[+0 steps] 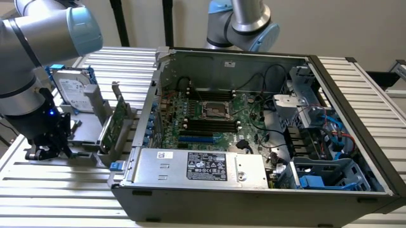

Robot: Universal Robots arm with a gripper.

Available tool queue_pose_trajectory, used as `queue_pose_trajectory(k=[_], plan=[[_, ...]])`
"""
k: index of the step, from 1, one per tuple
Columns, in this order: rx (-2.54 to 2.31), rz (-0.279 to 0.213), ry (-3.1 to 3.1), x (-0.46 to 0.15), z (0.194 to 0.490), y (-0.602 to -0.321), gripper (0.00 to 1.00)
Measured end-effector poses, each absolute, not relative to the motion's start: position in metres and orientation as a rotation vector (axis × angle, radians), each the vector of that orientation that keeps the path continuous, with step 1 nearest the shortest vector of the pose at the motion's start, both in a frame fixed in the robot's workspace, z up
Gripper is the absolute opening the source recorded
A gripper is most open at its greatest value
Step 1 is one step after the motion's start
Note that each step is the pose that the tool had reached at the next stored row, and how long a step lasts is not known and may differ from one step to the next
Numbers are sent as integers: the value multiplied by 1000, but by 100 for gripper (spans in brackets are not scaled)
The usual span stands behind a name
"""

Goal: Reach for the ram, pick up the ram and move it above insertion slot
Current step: 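Pick up the ram and move it above insertion slot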

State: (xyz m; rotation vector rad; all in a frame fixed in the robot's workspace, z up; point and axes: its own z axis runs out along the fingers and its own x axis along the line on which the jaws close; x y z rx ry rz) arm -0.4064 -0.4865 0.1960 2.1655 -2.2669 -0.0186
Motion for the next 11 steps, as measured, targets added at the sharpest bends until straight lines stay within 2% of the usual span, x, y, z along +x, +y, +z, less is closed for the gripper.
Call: queue_pose_trajectory(k=[11], plan=[[2197,-18,-2236,-406,196,-487,14]])
